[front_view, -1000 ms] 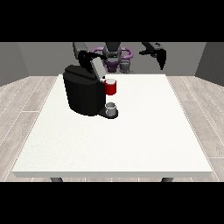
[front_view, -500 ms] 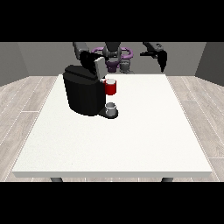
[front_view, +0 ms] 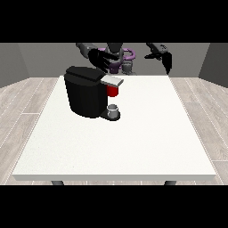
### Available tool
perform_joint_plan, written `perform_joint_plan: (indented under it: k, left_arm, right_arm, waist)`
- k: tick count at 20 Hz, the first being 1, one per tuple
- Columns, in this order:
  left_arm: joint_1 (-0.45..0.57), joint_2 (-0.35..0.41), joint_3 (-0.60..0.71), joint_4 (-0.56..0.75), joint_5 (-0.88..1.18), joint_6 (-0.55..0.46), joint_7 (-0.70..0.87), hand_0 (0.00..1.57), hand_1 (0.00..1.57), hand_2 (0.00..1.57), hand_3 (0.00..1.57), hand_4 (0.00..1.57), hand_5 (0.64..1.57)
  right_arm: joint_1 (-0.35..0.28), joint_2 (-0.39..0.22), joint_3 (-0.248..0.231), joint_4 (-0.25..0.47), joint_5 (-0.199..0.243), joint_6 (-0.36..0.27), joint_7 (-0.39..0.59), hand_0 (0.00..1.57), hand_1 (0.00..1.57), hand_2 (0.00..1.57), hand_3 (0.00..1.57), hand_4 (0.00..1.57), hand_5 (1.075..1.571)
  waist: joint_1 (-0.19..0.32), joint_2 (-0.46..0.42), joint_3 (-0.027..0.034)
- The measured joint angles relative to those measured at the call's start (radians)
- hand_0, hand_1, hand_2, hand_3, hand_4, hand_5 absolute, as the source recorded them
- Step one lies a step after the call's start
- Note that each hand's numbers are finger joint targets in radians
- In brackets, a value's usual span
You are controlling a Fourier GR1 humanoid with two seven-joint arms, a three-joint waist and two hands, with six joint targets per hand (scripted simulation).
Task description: Insert the coffee pod into the coffee machine and close the lid
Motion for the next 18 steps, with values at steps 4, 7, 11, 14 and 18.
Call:
perform_joint_plan:
  k: [4, 7, 11, 14, 18]
  left_arm:
    - [0.008, -0.011, -0.014, -0.001, -0.003, 0.011, -0.004, 0.0, 0.0, 0.0, 0.0, 0.17, 1.571]
    - [0.019, -0.016, -0.019, -0.003, -0.002, 0.014, -0.016, 0.0, 0.0, 0.0, 0.0, 0.0, 1.571]
    - [0.024, -0.015, -0.021, -0.002, 0.0, 0.017, -0.024, 0.0, 0.0, 0.0, 0.0, 0.18, 1.571]
    - [0.028, 0.0, -0.001, 0.016, 0.008, 0.017, -0.038, 0.0, 0.0, 0.0, 0.0, 0.17, 1.571]
    - [0.062, -0.016, -0.006, 0.037, 0.002, 0.023, -0.071, 0.0, 0.0, 0.0, 0.0, 0.19, 1.571]
  right_arm:
    - [-0.031, 0.004, -0.001, 0.014, 0.017, -0.003, 0.005, 0.0, 0.0, 0.0, 0.0, 0.07, 1.571]
    - [-0.025, 0.021, 0.002, 0.01, 0.022, -0.007, -0.015, 0.0, 0.0, 0.0, 0.0, 0.03, 1.571]
    - [0.008, 0.056, 0.023, -0.011, 0.009, 0.01, -0.058, 0.0, 0.0, 0.0, 0.0, 0.26, 1.571]
    - [0.069, 0.085, 0.062, -0.055, -0.023, 0.035, -0.091, 0.0, 0.0, 0.0, 0.0, 0.27, 1.571]
    - [0.202, 0.102, 0.124, -0.112, -0.108, 0.013, -0.124, 0.0, 0.0, 0.0, 0.0, 0.16, 1.571]
  waist:
    - [0.008, -0.002, 0.0003]
    - [0.005, -0.006, 0.0003]
    - [-0.016, -0.03, 0.0003]
    - [-0.045, -0.064, 0.0002]
    - [-0.078, -0.114, 0.0003]
